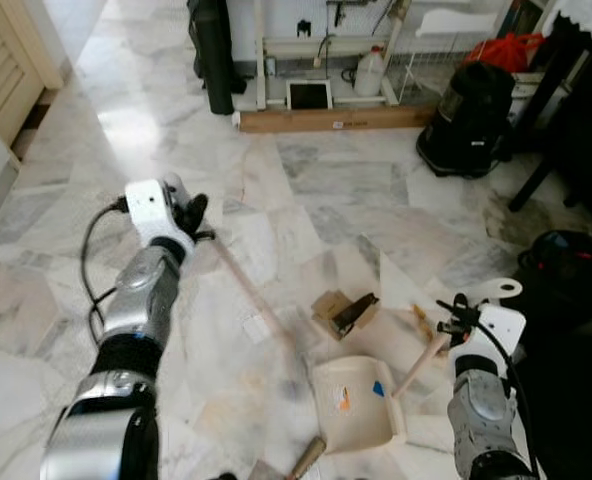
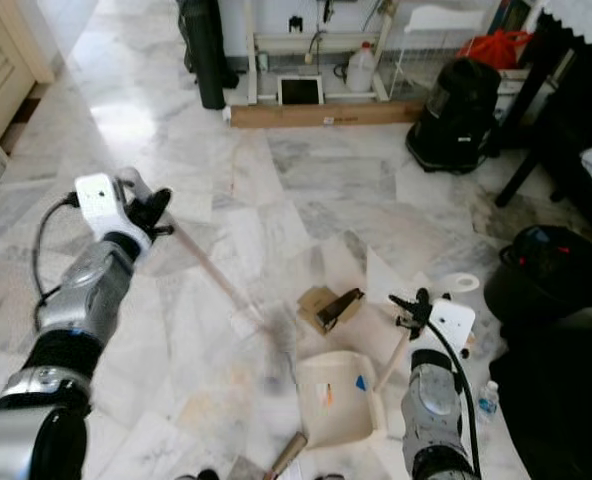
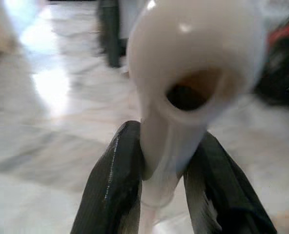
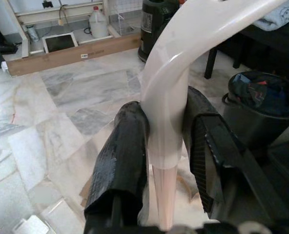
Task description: Sweep floor
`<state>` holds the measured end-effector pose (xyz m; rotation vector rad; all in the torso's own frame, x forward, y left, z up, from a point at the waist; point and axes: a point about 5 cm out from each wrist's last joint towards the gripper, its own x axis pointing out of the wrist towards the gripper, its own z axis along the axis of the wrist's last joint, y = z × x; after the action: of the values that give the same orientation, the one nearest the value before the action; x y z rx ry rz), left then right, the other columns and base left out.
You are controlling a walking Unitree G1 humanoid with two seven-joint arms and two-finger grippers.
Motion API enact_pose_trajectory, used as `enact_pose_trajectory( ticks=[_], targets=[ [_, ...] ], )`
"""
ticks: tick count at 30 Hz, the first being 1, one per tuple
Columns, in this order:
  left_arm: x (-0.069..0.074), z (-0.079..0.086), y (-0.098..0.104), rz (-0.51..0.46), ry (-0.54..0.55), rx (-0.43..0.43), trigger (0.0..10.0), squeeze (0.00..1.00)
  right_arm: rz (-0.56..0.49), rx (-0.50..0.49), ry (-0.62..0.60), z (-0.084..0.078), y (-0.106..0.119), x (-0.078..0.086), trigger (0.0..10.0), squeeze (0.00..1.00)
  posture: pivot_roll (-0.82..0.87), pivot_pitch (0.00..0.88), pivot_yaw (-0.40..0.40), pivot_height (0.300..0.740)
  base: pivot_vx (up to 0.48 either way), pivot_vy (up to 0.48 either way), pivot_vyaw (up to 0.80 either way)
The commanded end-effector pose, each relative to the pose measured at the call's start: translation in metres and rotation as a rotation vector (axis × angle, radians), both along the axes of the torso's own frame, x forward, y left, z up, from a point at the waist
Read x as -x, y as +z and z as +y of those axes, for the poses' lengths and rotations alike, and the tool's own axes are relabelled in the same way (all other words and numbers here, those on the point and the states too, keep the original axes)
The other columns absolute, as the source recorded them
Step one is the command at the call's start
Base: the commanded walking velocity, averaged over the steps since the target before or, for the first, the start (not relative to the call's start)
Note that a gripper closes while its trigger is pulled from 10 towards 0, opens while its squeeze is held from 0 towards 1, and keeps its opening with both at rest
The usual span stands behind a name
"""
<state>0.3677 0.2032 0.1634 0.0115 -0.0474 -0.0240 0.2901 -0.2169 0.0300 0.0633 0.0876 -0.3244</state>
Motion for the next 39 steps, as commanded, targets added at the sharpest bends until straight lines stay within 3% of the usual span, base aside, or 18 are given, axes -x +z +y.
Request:
enact_pose_trajectory(
  ticks=[1, 7, 10, 13, 23, 27, 29, 30, 31, 34, 39],
  targets=[
    [0.002, -0.002, 0.004, -0.021, -0.011, 0.007, 10.0, 0.0, 0.233, -0.087, 0.005, 0.012, -0.043, 0.027, 10.0, 0.0, -0.06, 0.101, 0.027, 0.74, 0.0, 0.0, 0.0],
    [0.013, 0.011, -0.02, 0.011, 0.041, -0.156, 10.0, 0.0, 0.234, -0.095, 0.02, 0.016, -0.041, 0.023, 10.0, 0.0, -0.06, 0.08, 0.029, 0.74, 0.0, 0.0, 0.0],
    [0.022, 0.018, -0.041, 0.104, 0.061, -0.154, 10.0, 0.0, 0.236, -0.1, 0.04, 0.017, -0.04, 0.02, 10.0, 0.0, -0.06, 0.076, 0.028, 0.74, 0.0, 0.0, 0.0],
    [0.026, 0.017, -0.049, 0.163, 0.056, -0.158, 10.0, 0.0, 0.244, -0.105, 0.057, 0.017, -0.041, 0.021, 10.0, 0.0, -0.05, 0.071, 0.026, 0.74, 0.0, 0.0, 0.0],
    [0.025, 0.002, -0.059, 0.232, -0.06, -0.161, 10.0, 0.0, 0.27, -0.109, 0.175, 0.022, -0.048, 0.029, 10.0, 0.0, -0.07, 0.053, 0.038, 0.74, 0.0, 0.0, 0.0],
    [0.024, -0.001, -0.058, 0.22, -0.084, -0.15, 10.0, 0.0, 0.277, -0.114, 0.17, 0.018, -0.05, 0.033, 10.0, 0.0, -0.07, 0.05, 0.038, 0.74, 0.0, 0.0, 0.0],
    [0.024, -0.002, -0.052, 0.126, -0.067, -0.097, 10.0, 0.0, 0.279, -0.117, 0.166, 0.016, -0.05, 0.032, 10.0, 0.0, -0.06, 0.048, 0.036, 0.74, 0.0, 0.0, 0.0],
    [0.024, -0.002, -0.052, 0.126, -0.067, -0.097, 10.0, 0.0, 0.279, -0.117, 0.166, 0.016, -0.05, 0.032, 10.0, 0.0, -0.06, 0.048, 0.036, 0.74, 0.0, 0.0, 0.0],
    [0.027, 0.001, -0.049, 0.055, -0.039, -0.098, 10.0, 0.0, 0.272, -0.123, 0.162, 0.016, -0.048, 0.03, 10.0, 0.0, -0.06, 0.05, 0.035, 0.74, 0.0, 0.0, 0.0],
    [0.034, 0.005, -0.051, 0.001, 0.015, -0.076, 10.0, 0.0, 0.26, -0.131, 0.16, 0.017, -0.046, 0.026, 10.0, 0.0, -0.06, 0.052, 0.034, 0.74, 0.0, 0.0, 0.0],
    [0.042, 0.006, -0.059, -0.005, 0.022, -0.103, 10.0, 0.0, 0.243, -0.144, 0.17, 0.022, -0.042, 0.021, 10.0, 0.0, -0.06, 0.058, 0.032, 0.74, 0.0, 0.0, 0.0]
  ],
)
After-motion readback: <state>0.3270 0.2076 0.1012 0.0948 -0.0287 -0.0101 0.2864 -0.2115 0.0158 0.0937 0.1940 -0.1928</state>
